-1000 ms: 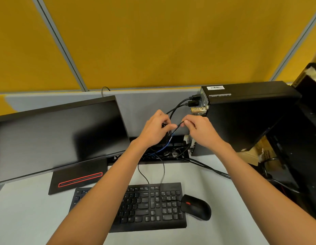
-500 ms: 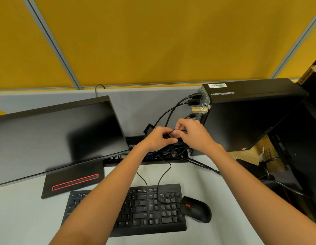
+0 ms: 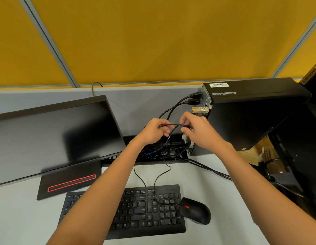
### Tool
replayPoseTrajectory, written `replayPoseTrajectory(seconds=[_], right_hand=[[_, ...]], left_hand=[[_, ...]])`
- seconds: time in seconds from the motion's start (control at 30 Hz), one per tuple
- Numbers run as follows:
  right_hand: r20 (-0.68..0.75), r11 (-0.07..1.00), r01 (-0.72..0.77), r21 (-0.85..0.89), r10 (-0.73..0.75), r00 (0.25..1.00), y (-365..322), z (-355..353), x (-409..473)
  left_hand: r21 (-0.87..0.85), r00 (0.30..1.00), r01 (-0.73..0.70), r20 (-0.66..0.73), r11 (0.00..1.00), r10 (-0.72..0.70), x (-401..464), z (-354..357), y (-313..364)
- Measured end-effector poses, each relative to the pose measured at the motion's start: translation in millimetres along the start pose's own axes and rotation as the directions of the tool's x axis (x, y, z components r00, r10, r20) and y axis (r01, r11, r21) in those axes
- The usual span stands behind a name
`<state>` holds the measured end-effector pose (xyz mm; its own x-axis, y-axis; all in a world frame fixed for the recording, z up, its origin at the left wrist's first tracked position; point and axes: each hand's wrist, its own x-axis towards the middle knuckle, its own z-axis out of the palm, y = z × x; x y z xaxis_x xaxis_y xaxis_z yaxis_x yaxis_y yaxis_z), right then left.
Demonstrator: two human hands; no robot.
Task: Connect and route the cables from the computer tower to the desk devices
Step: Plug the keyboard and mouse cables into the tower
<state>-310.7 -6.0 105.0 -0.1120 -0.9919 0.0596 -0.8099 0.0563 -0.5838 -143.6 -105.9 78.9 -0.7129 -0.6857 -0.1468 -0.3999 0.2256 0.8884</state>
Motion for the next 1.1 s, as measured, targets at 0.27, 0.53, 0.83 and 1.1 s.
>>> replayPoseTrajectory(seconds=[0.27,0.53,0.83,1.1], right_hand=[[-0.134,0.999,0.034,-0.018,-0.036,0.990,-19,-1,-5],[0.227,0.848,-0.373,0.376,0.306,0.925,-10,56,-26],[0.075,0.879,-0.233,0.417,0.222,0.972,-34,91,-28],[0.260,0.531,-0.471,0.704,0.425,0.867,-4,83,-65]], left_hand=[[-0.307,0.996,0.021,0.094,0.952,0.008,-16,5,21],[-0.513,0.978,0.035,-0.159,0.858,-0.135,-27,9,31],[-0.599,0.915,-0.147,-0.384,0.787,-0.122,-31,-21,80],[-0.544,0.895,-0.088,-0.411,0.834,-0.174,-33,-18,49]])
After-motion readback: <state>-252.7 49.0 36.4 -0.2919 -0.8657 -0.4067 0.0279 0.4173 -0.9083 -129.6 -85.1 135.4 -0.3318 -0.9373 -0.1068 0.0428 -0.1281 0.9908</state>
